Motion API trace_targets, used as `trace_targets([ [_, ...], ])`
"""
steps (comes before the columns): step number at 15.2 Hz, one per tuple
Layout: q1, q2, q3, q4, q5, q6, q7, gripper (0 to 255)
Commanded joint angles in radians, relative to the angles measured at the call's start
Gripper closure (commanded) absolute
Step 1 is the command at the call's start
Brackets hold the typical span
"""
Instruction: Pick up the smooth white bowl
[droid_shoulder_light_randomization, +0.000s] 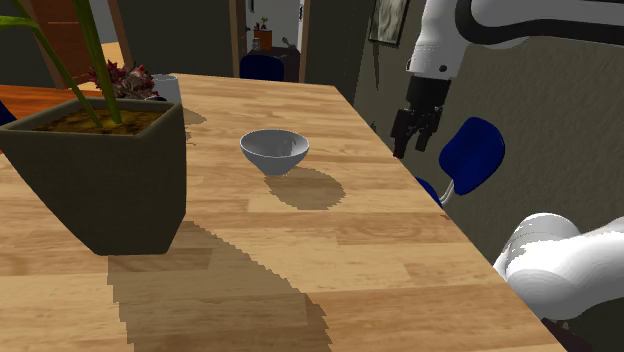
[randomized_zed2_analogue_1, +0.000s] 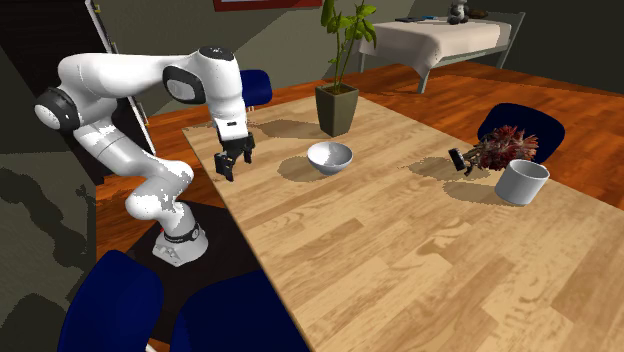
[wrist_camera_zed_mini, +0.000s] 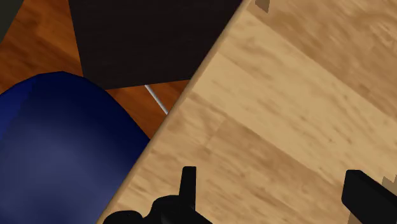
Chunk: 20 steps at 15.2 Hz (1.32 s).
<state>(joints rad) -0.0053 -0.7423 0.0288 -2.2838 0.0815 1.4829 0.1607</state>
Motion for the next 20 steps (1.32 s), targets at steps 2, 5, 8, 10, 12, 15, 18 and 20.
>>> trace_targets([
  [2, 0.004, 0.037, 0.007, 0.026, 0.006, 0.013, 0.004, 0],
  [5, 0.013, 0.146, 0.027, 0.112, 0.019, 0.045, 0.016, 0],
  [8, 0.022, 0.256, 0.047, 0.209, 0.029, 0.067, 0.028, 0],
  [10, 0.027, 0.329, 0.059, 0.279, 0.032, 0.076, 0.038, 0],
  [12, 0.033, 0.402, 0.072, 0.354, 0.034, 0.081, 0.047, 0],
  [15, 0.041, 0.515, 0.090, 0.478, 0.032, 0.078, 0.063, 0],
  [18, 0.051, 0.631, 0.108, 0.617, 0.024, 0.064, 0.081, 0],
  [20, 0.060, 0.713, 0.119, 0.721, 0.016, 0.048, 0.094, 0],
])
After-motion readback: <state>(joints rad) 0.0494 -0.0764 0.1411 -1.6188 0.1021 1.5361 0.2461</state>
